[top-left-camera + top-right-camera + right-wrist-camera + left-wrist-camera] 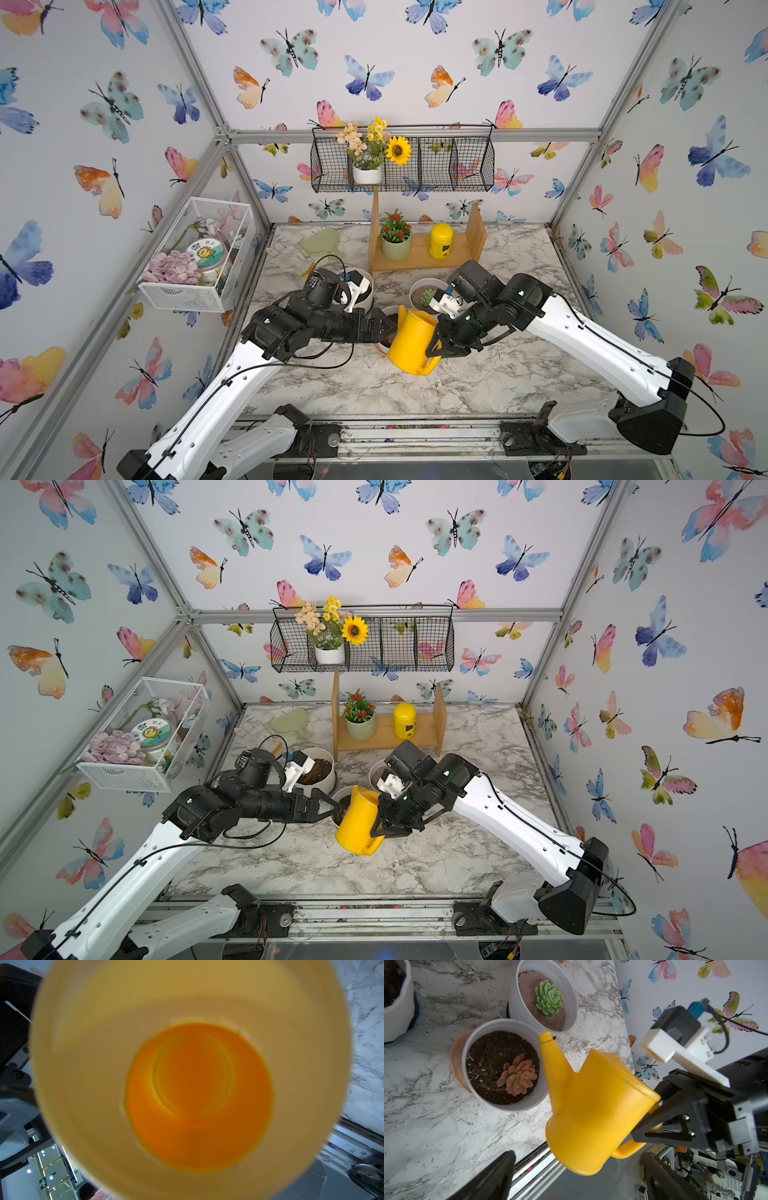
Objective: Water the succulent around the soil edge
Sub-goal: Water the soil of the potted plant with water.
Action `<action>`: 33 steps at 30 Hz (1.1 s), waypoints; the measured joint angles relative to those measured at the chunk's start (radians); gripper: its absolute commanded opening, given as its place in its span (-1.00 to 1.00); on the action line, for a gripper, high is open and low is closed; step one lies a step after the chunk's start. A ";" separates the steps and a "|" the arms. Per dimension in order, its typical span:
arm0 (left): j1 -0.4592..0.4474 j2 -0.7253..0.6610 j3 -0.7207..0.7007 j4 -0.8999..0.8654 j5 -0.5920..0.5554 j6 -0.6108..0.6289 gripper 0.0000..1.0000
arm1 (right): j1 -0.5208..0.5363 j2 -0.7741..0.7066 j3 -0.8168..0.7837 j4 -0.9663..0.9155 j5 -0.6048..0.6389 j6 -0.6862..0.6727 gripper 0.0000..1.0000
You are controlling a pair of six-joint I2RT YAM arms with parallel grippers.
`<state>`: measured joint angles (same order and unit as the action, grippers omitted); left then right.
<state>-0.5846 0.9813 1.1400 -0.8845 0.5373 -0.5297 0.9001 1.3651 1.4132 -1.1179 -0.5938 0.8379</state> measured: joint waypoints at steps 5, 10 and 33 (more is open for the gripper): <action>-0.003 -0.004 -0.014 0.002 -0.020 -0.018 0.97 | 0.000 -0.045 -0.055 -0.009 -0.011 0.006 -0.97; -0.006 -0.029 -0.044 0.005 -0.049 -0.040 0.97 | 0.000 -0.071 -0.091 -0.011 -0.018 0.007 -0.97; 0.047 -0.046 -0.090 0.003 -0.268 -0.076 0.97 | 0.048 -0.119 -0.183 0.012 -0.030 0.036 -0.97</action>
<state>-0.5381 0.9356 1.0496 -0.8810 0.2695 -0.6060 0.9485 1.2461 1.2297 -1.1057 -0.6239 0.8742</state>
